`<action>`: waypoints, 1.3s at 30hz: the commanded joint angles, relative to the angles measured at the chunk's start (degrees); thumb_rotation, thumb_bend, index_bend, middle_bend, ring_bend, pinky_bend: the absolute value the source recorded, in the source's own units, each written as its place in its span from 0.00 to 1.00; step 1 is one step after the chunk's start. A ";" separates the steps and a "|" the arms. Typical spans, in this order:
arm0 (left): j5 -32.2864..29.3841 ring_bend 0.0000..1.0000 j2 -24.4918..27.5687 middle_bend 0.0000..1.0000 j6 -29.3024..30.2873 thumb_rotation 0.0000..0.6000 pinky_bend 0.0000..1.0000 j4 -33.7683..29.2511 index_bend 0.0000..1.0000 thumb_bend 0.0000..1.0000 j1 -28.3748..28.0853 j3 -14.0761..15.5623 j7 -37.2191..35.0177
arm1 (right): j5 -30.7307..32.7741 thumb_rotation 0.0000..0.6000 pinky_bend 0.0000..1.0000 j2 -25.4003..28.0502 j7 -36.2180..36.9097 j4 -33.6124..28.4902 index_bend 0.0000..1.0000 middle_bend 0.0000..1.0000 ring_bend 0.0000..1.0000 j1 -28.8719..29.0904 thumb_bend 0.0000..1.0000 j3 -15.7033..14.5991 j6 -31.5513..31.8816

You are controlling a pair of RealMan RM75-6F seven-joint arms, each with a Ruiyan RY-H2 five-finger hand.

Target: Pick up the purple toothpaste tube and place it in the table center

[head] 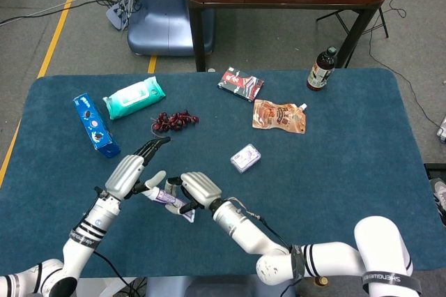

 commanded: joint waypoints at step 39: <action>0.78 0.03 -2.02 0.05 0.26 0.00 0.14 1.50 0.00 0.15 -0.01 -0.15 1.47 | 4.17 1.00 0.89 1.21 -6.78 -1.39 1.00 0.89 0.86 0.87 0.81 1.97 -0.96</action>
